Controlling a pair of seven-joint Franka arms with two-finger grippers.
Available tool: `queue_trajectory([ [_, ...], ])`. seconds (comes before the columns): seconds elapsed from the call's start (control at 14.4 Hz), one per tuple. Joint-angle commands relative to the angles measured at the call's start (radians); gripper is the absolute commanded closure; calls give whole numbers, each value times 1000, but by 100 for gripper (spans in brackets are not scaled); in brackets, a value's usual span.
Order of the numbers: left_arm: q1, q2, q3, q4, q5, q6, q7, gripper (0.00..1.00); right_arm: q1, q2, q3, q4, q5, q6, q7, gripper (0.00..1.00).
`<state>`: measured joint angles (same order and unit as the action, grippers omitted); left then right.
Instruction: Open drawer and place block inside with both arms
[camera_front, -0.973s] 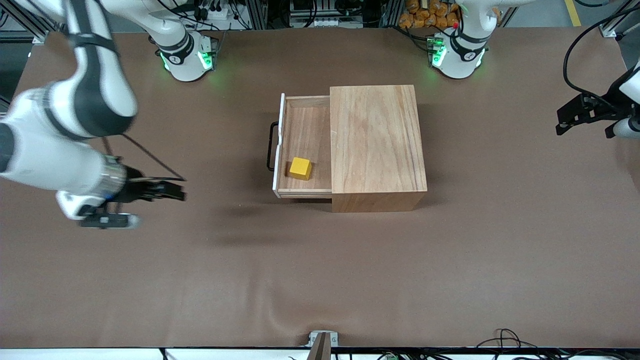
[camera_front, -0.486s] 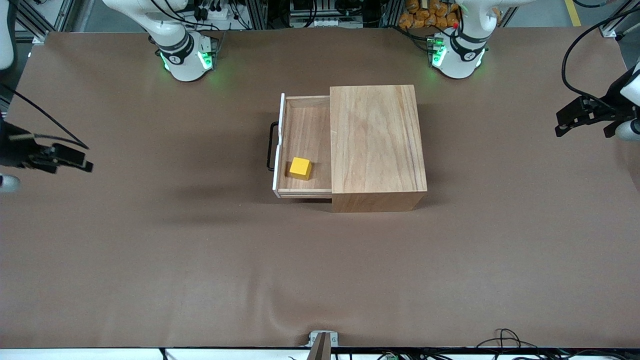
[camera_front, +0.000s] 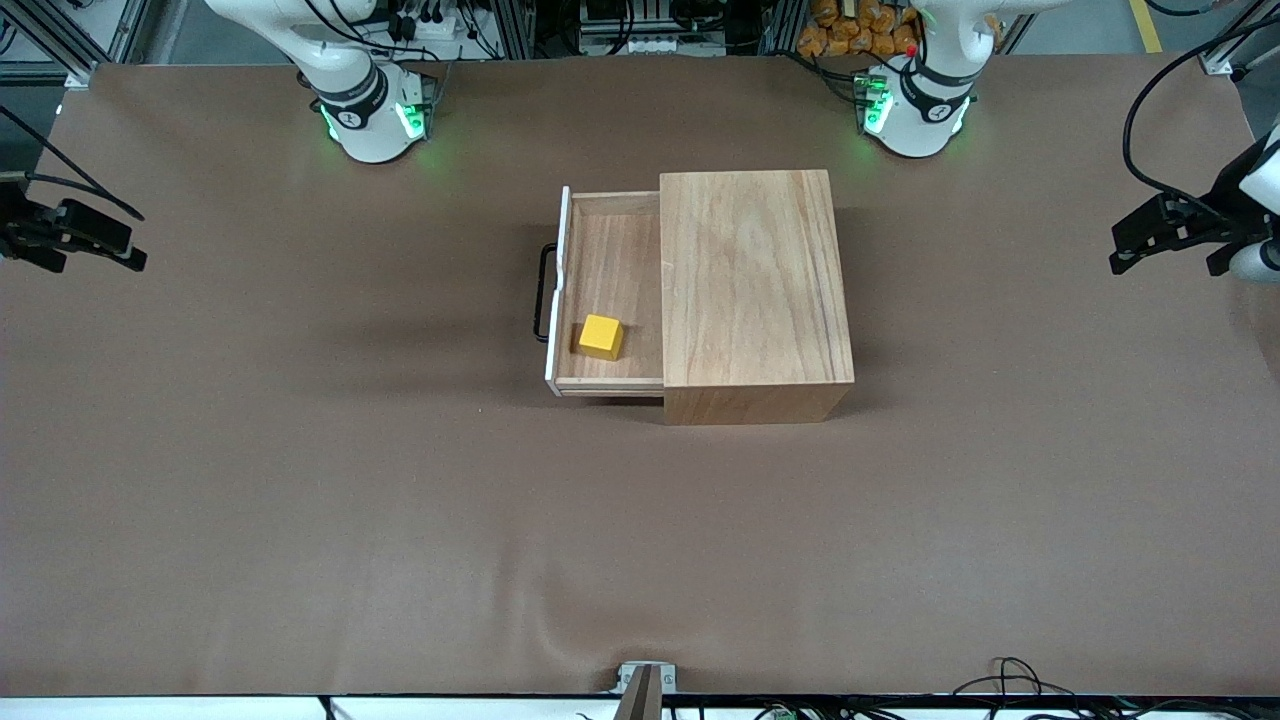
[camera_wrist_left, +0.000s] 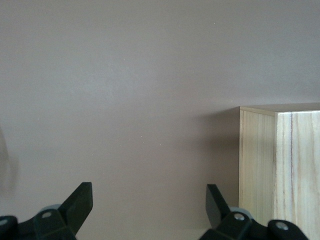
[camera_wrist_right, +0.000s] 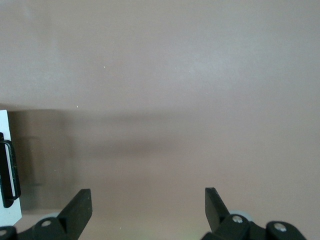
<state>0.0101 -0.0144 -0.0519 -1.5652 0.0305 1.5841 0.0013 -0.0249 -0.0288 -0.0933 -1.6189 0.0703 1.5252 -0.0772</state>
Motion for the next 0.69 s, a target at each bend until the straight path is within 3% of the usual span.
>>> queue_trajectory([
  [0.0,7,7,-8,19,-3,-12,5,0,22,-20,-19,-26,-44,-19,27,0],
  [0.63,8,7,-8,22,-12,-32,8,0,28,-22,-20,-4,-63,-97,60,0],
])
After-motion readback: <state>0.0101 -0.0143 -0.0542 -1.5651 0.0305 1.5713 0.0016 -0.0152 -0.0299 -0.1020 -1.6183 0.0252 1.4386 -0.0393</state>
